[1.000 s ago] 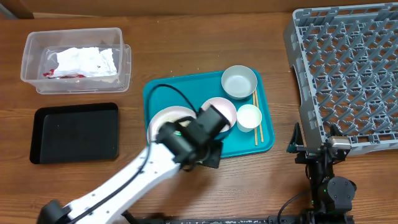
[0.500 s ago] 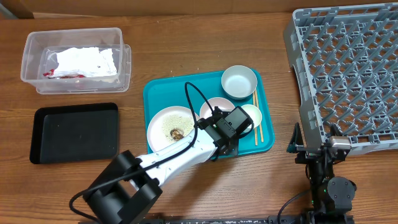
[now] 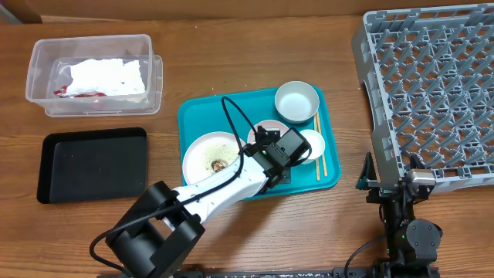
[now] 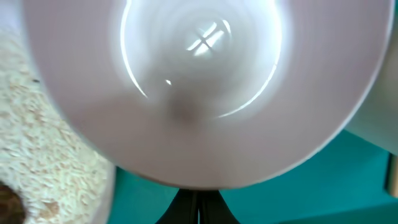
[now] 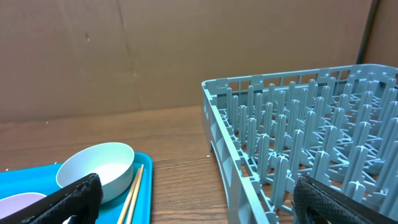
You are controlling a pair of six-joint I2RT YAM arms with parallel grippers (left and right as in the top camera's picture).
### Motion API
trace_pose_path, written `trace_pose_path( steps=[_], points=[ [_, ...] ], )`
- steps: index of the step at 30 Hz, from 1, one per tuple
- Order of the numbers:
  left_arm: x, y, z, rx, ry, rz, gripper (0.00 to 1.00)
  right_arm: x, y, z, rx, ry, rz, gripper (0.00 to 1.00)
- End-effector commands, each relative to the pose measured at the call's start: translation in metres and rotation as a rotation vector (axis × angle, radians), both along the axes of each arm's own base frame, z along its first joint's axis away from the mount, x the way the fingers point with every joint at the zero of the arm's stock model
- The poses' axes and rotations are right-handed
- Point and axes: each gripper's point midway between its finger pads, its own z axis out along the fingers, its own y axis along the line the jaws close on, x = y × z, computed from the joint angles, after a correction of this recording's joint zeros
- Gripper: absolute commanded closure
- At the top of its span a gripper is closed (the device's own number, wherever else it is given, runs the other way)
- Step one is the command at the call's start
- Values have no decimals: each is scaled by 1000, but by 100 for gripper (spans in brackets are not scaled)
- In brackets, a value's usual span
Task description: Sort waste into correct bins and load items into the dishwasher
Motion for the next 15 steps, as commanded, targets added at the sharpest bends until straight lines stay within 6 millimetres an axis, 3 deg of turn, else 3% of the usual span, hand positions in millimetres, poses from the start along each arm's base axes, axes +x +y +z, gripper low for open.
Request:
trace_pose_path(
  steps=[1,15],
  points=[
    [16,18,-3,56,-58,83,96,0,-2,-2,-3,-4,-8,0],
    [74,40,-13,15,-149,195,96,0,-2,-2,-3,-4,-8,0]
  ],
)
